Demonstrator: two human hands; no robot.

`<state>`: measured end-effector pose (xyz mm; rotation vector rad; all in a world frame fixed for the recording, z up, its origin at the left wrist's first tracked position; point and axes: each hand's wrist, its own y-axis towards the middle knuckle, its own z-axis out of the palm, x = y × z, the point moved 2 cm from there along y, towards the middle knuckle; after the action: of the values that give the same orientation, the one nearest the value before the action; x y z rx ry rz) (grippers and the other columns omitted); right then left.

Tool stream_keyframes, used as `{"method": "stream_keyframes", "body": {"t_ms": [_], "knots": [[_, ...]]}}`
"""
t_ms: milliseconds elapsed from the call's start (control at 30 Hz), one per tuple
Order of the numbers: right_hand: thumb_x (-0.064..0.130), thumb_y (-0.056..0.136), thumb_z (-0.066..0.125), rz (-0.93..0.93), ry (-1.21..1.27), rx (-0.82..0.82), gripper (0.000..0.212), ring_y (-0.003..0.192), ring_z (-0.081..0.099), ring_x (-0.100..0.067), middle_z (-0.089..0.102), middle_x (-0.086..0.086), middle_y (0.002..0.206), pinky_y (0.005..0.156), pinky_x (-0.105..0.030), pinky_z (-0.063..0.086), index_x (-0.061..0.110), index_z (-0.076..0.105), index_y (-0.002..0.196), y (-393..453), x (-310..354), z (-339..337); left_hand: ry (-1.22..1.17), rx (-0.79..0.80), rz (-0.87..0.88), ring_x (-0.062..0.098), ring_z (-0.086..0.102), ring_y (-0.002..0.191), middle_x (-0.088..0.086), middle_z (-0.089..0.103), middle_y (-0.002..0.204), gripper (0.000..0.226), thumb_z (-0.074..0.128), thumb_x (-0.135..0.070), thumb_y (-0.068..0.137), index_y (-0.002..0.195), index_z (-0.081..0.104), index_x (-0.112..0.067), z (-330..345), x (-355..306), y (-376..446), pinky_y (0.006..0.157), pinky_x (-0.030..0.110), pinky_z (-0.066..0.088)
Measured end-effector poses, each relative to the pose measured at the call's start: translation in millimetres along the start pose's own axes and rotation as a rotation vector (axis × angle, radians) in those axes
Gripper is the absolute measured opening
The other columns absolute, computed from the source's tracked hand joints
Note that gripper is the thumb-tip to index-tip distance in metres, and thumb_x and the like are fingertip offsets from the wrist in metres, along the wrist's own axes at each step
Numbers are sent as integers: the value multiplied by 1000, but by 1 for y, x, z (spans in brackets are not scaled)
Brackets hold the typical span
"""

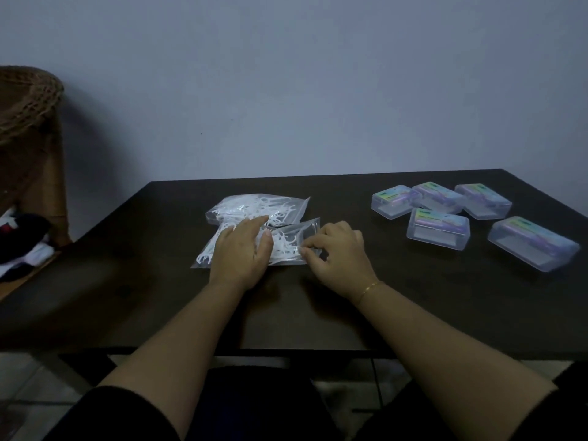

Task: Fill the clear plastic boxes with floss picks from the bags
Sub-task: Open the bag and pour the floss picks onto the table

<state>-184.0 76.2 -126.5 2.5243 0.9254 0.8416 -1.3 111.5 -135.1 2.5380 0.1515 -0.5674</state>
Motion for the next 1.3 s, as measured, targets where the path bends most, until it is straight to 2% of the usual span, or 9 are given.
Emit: {"method": "stream_keyframes", "body": {"t_ms": [233,500,633,700,800,1000,1100,1167,1300], "knots": [[33,89,59,232,446,-17,13,99,50,-12,62,5,89,97,-40,35,36,65,78,0,-12,-6,17,35,17,17,42,133,2,52,140,74,14,-61,86,139,47,-20,2,2,5,112,41,29],[32,87,62,322,596,30,17,105,49,-9,60,14,90,103,-46,36,42,64,74,-3,-14,-14,37,68,10,14,37,135,-3,45,145,84,24,-78,79,142,40,-26,-1,-4,2,109,35,22],[26,88,62,384,718,-30,8,97,51,3,61,-2,106,94,-11,39,28,70,88,-3,-20,-14,8,99,53,11,32,137,-8,38,149,107,29,-95,61,144,34,-28,-5,-9,-3,109,31,16],[24,89,61,393,738,-44,10,97,52,2,61,-8,108,85,-7,39,21,70,91,-4,-23,-15,70,172,91,12,25,141,-7,27,155,116,33,-98,54,148,24,-31,-9,-9,-3,112,37,16],[27,90,59,400,759,37,12,101,54,-8,62,-5,104,84,-19,42,22,69,90,-4,-25,-21,292,349,248,14,13,145,-8,7,160,119,40,-97,52,150,6,-40,-13,-11,4,113,37,11],[28,90,58,254,603,244,15,102,48,-1,62,9,96,82,-17,38,18,69,90,9,-33,-41,290,690,133,15,20,142,-7,20,157,123,54,-90,48,150,9,-37,-14,-12,40,117,39,17],[24,89,60,204,623,224,13,101,48,4,64,12,91,85,-14,37,19,71,86,4,-36,-43,257,675,130,11,33,133,-9,33,149,116,58,-86,49,147,22,-35,-11,-11,41,109,32,28],[21,90,60,197,672,206,13,104,48,2,65,14,93,87,-15,37,26,71,86,-1,-39,-42,254,621,160,1,44,108,-11,48,128,103,55,-89,48,134,39,-34,-14,-10,43,92,22,38],[22,92,55,291,696,166,18,109,49,-2,62,16,101,92,-23,39,37,66,93,0,-53,-47,309,566,223,-4,43,80,-19,46,94,75,55,-88,52,104,45,-35,-26,-13,50,66,11,30]]}}
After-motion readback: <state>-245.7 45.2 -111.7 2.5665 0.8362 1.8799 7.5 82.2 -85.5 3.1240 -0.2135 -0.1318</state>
